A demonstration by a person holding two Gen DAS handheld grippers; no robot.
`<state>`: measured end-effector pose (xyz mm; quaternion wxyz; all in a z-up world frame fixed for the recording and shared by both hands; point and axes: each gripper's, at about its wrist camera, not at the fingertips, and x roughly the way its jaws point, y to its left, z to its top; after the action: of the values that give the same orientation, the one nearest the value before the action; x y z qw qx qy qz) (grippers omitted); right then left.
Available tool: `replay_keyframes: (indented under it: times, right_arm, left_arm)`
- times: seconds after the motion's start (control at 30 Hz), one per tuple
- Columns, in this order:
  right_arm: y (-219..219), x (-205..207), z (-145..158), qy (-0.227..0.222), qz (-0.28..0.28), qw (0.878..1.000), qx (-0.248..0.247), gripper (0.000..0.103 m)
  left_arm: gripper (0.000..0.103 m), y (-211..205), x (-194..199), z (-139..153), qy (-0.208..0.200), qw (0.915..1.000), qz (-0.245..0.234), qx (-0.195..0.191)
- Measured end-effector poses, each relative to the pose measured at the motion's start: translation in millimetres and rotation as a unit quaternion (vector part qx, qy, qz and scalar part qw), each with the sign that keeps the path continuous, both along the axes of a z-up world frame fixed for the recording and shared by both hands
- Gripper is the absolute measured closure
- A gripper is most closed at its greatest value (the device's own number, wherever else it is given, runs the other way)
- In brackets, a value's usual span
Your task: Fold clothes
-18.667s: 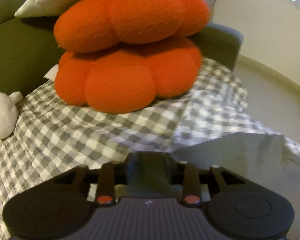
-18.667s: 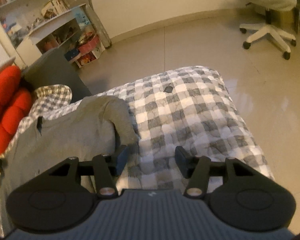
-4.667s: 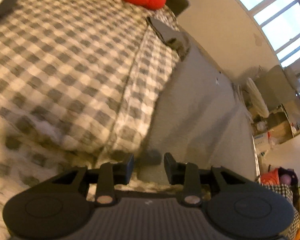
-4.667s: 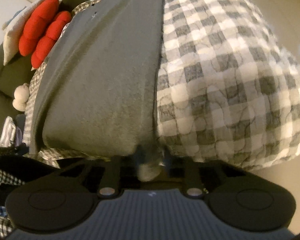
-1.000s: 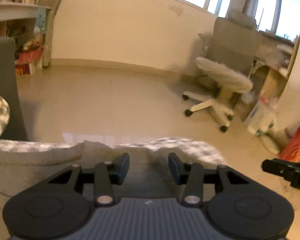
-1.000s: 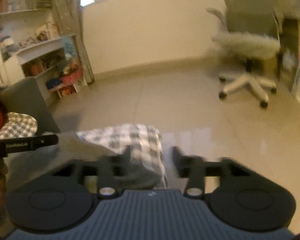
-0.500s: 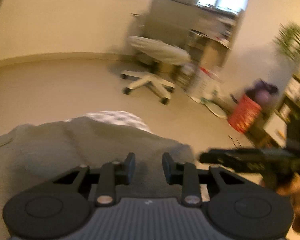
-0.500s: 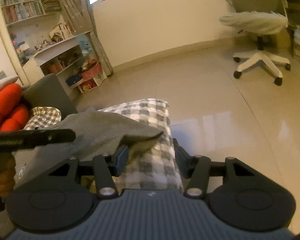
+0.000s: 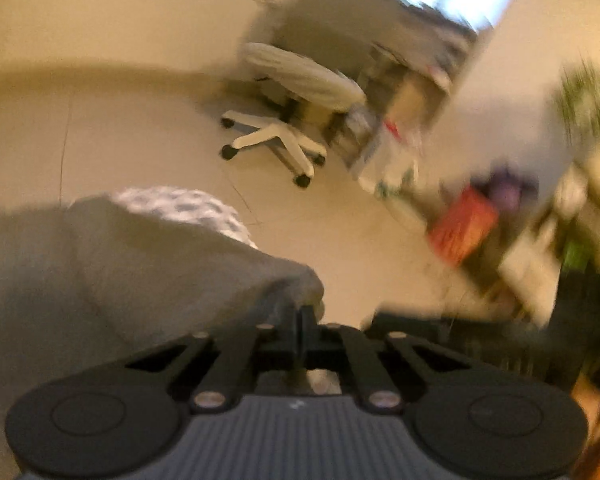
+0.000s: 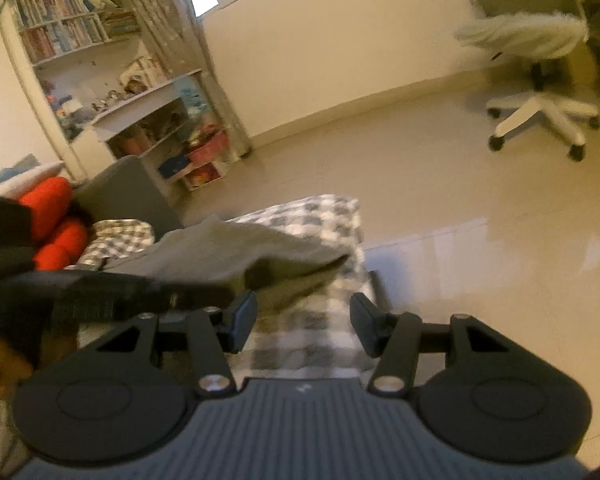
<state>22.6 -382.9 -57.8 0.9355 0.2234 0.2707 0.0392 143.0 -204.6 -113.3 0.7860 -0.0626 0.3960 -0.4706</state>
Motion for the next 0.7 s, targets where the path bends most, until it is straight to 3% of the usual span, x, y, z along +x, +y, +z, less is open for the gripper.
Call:
replay_keyframes:
  times: [0.13, 0.3, 0.4, 0.5, 0.53, 0.63, 0.7]
  right_arm:
    - [4.5, 6.8, -6.7, 0.001, 0.039, 0.998, 0.048, 0.047]
    - [8.1, 19.5, -14.1, -0.012, 0.070, 0.993, 0.093, 0.047]
    - [6.2, 28.5, -16.9, -0.024, 0.084, 0.988, 0.124, 0.047]
    - [2.0, 37.1, -22.3, -0.033, 0.090, 0.983, 0.159, 0.047]
    - [0.9, 38.7, -23.7, -0.035, 0.091, 0.981, 0.168, 0.052]
    - [-0.9, 39.1, -21.4, -0.030, 0.102, 0.976, 0.191, 0.084]
    - [-1.4, 34.8, -14.5, -0.022, 0.107, 0.975, 0.195, 0.091]
  left_arm:
    - [0.102, 21.7, 22.3, -12.1, 0.095, 0.9927, 0.029, -0.068]
    - [0.102, 34.7, 27.4, -30.3, 0.185, 0.9724, 0.031, -0.139]
    - [0.102, 35.0, 25.8, -38.9, 0.218, 0.9601, 0.030, -0.172]
    - [0.102, 35.8, 24.2, -45.0, 0.235, 0.9535, 0.039, -0.184]
    - [0.102, 36.1, 23.7, -47.0, 0.241, 0.9513, 0.043, -0.188]
    - [0.102, 37.2, 22.6, -49.3, 0.240, 0.9528, 0.047, -0.179]
    - [0.101, 35.5, 22.5, -47.5, 0.233, 0.9562, 0.043, -0.171]
